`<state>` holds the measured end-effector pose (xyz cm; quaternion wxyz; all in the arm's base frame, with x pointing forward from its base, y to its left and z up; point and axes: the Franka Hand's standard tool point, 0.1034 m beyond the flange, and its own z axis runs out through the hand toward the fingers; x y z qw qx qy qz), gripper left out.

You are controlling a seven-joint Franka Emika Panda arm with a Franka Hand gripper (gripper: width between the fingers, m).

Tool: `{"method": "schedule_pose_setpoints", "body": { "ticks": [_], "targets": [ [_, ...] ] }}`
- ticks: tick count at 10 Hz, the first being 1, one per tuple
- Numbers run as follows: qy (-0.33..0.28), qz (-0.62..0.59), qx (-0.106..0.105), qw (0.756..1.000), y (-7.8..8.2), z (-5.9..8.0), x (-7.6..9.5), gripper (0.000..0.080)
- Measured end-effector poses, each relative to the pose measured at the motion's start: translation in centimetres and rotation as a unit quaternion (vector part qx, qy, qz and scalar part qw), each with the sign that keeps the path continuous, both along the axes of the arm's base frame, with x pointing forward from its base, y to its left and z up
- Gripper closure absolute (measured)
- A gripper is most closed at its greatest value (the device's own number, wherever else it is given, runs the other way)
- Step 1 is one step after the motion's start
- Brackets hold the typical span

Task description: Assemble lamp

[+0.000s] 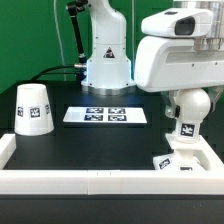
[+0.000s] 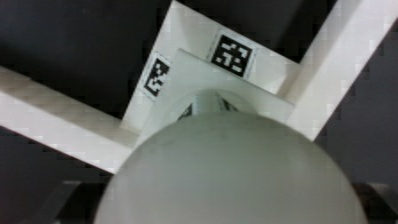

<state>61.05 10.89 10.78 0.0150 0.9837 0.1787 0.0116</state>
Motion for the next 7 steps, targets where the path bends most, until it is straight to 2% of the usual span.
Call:
{"method": "schedule_pose_setpoints", "body": {
  "ticks": [3, 7],
  "targets": [
    [0.003, -0.179, 0.015, 0.984, -0.23, -0.04, 0.05, 0.0222],
    [0.002, -0.295, 0.021, 0.955, -0.22, -0.03, 0.15, 0.0222]
  ]
}}
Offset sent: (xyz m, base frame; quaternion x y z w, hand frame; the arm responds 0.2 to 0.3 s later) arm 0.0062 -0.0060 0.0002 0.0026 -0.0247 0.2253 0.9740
